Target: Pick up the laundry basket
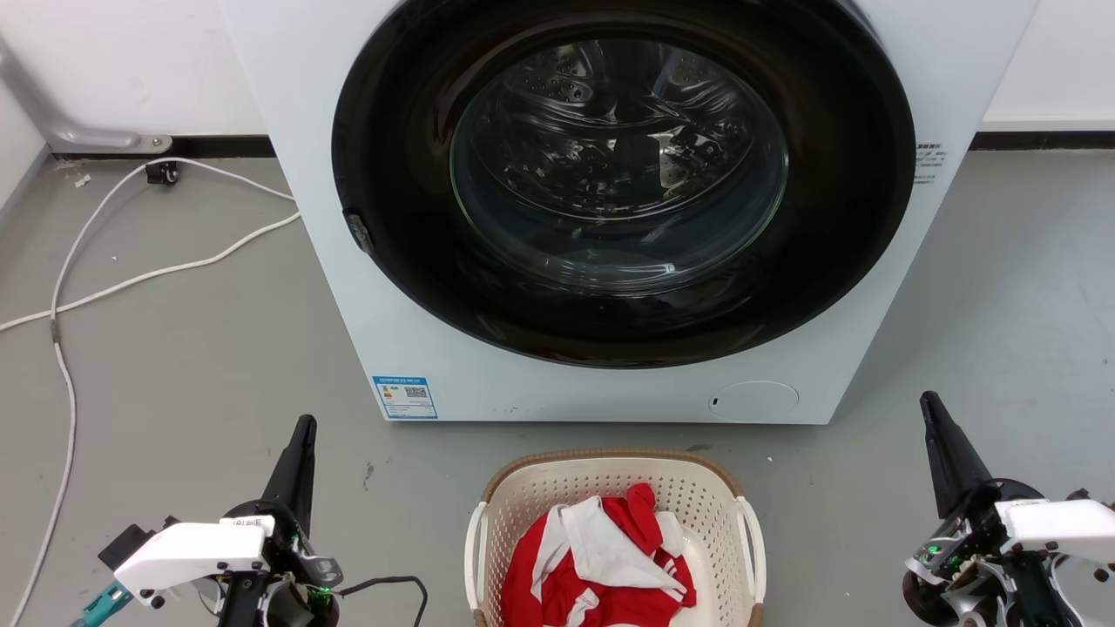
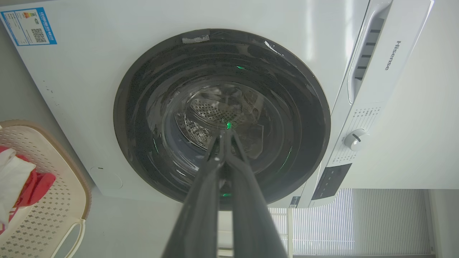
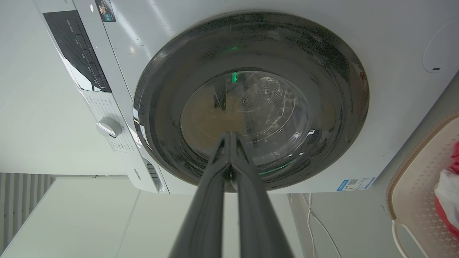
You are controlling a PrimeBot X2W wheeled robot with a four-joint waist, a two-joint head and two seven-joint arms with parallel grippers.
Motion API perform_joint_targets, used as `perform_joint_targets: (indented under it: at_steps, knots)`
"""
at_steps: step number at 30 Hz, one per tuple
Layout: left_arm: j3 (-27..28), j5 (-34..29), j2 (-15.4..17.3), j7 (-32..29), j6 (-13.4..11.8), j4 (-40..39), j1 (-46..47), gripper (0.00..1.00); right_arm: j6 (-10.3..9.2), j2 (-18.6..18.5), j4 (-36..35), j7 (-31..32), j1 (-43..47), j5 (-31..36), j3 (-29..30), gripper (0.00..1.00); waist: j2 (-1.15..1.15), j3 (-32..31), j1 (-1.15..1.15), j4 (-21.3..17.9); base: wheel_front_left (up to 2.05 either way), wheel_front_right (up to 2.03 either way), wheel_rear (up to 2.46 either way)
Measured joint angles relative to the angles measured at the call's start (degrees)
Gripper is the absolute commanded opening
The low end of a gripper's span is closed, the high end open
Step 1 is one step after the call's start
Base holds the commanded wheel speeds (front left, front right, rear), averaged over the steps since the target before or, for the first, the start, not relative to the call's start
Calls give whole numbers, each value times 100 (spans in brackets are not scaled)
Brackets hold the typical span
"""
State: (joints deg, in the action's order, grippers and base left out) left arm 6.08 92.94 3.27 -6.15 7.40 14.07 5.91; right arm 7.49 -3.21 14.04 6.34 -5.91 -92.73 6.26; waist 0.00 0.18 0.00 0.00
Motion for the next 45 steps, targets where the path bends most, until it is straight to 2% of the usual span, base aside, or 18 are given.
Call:
perform_joint_targets:
  at_steps: [41, 42, 45]
  knots:
    - [20, -26, -18, -24, 0, 1, 1, 0, 0, 13, 1, 18, -1, 3, 14, 0, 0, 0, 0, 0, 0, 0, 0]
    - [20, -26, -18, -24, 0, 1, 1, 100, 0, 13, 1, 18, -1, 3, 14, 100, 0, 0, 0, 0, 0, 0, 0]
    - [7, -25, -36, -24, -7, 100, -73, 100, -1, 26, 99, 16, 76, 0, 10, 100, 0, 0, 0, 0, 0, 0, 0]
